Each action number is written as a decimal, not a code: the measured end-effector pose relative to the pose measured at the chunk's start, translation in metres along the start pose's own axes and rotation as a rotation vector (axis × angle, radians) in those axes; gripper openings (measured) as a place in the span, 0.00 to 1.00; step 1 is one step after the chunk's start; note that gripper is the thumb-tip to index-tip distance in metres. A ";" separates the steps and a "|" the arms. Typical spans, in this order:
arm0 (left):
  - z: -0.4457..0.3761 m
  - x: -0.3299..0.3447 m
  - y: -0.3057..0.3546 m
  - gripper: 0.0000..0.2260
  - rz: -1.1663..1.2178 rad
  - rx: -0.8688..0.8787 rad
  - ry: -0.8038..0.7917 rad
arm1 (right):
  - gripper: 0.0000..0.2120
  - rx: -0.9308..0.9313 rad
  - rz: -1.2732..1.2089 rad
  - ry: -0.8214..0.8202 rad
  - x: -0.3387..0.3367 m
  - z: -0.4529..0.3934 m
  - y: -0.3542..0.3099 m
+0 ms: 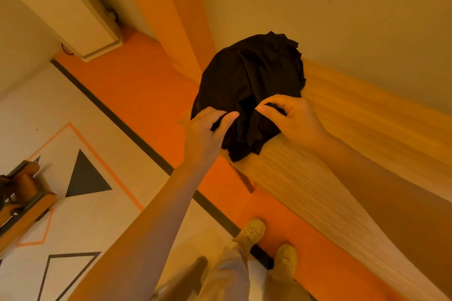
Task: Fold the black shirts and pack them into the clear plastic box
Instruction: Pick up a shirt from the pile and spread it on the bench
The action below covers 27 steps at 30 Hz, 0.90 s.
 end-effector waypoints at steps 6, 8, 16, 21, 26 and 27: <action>-0.024 -0.004 0.022 0.11 0.200 -0.197 -0.225 | 0.13 0.028 -0.004 -0.238 -0.001 -0.008 -0.033; -0.026 -0.006 0.022 0.11 0.254 -0.271 -0.249 | 0.16 0.037 0.074 -0.223 -0.001 -0.009 -0.035; -0.018 -0.020 0.021 0.06 0.238 -0.336 -0.118 | 0.08 0.013 0.190 -0.090 -0.005 -0.011 -0.038; -0.014 -0.029 0.020 0.04 0.218 -0.330 -0.033 | 0.12 0.046 0.184 -0.167 -0.002 -0.008 -0.037; -0.015 -0.018 0.023 0.06 0.218 -0.325 -0.182 | 0.21 0.251 -0.098 -0.289 -0.006 -0.008 -0.040; -0.014 -0.013 0.026 0.09 0.212 -0.304 -0.251 | 0.21 0.226 -0.093 -0.287 -0.007 -0.009 -0.043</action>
Point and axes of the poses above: each hand's wrist, its own z-axis away from the middle knuckle, its own x-axis out of the palm, y = z × x, the point moved 4 cm from there along -z, towards the middle knuckle, and after that the axes turned 3 degrees about y, right-handed, at the moved point
